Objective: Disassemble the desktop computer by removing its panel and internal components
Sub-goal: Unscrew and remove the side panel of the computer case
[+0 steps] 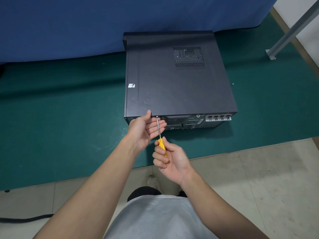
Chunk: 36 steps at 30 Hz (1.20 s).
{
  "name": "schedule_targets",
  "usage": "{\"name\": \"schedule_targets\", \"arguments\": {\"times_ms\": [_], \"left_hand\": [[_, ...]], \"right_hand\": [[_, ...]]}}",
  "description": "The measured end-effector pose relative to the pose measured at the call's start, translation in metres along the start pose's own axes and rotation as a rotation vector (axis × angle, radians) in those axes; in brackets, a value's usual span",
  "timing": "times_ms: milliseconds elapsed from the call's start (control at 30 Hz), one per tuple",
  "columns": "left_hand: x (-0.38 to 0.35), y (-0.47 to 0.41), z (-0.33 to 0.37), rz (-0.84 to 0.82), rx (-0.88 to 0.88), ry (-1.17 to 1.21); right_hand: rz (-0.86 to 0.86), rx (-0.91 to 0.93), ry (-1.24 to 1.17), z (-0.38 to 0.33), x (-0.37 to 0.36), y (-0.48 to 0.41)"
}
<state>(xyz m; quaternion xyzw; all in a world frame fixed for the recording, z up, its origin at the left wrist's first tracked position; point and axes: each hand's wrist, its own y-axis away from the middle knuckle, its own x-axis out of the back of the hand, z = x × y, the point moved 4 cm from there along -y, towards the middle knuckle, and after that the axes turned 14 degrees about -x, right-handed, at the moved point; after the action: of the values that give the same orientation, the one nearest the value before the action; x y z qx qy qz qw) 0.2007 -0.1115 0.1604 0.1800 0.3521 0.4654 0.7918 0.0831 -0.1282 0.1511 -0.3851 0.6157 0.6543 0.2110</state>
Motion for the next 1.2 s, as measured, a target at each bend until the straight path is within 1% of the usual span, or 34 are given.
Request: {"name": "schedule_targets", "arguments": {"times_ms": [133,233,300,367,467,533,567,667,700,733,800,933,967,1033,1100,1167,1200], "left_hand": [[0.000,0.001,0.000,0.003,0.000,0.006],[0.000,0.001,0.001,0.006,0.000,0.003],[-0.001,0.001,0.002,0.008,-0.001,0.001],[-0.001,0.001,0.002,0.009,-0.001,0.002],[-0.001,0.001,0.002,0.012,-0.002,0.008],[-0.002,0.002,0.002,0.020,-0.007,0.009],[-0.002,0.002,0.002,0.025,-0.009,0.008],[-0.003,0.002,0.002,0.031,-0.018,-0.002],[-0.003,0.002,0.002,0.036,-0.022,-0.006],[-0.004,0.002,0.002,0.042,-0.028,-0.011],[-0.005,0.003,0.002,0.052,-0.050,-0.030],[-0.006,0.005,0.001,0.070,-0.125,-0.141],[-0.006,0.005,0.001,0.077,-0.136,-0.155],[-0.007,0.004,0.002,0.088,-0.147,-0.175],[-0.007,0.003,0.002,0.087,-0.148,-0.193],[-0.007,0.004,0.002,0.082,-0.150,-0.199],[-0.007,0.004,0.003,0.078,-0.152,-0.202]], "right_hand": [[-0.150,-0.074,-0.197,0.005,-0.002,-0.004],[-0.166,-0.069,-0.241,0.008,-0.005,-0.008],[-0.129,-0.039,-0.203,0.007,-0.007,-0.009],[-0.008,0.032,-0.087,0.005,-0.007,-0.010],[0.269,0.175,0.111,0.003,-0.008,-0.011],[0.420,0.241,0.201,0.005,-0.012,-0.014],[0.510,0.269,0.288,0.007,-0.015,-0.015],[0.851,0.344,0.737,0.006,-0.022,-0.010],[0.930,0.361,0.848,0.006,-0.025,-0.009],[0.981,0.376,0.916,0.006,-0.027,-0.008],[1.018,0.399,0.947,0.005,-0.029,-0.007],[0.989,0.401,0.974,0.006,-0.030,-0.007],[0.944,0.381,0.924,0.006,-0.029,-0.007],[0.769,0.301,0.707,0.005,-0.026,-0.006],[0.530,0.183,0.506,0.002,-0.024,0.000],[0.333,0.047,0.439,0.000,-0.023,0.009],[0.280,-0.007,0.467,-0.001,-0.023,0.013]]}}
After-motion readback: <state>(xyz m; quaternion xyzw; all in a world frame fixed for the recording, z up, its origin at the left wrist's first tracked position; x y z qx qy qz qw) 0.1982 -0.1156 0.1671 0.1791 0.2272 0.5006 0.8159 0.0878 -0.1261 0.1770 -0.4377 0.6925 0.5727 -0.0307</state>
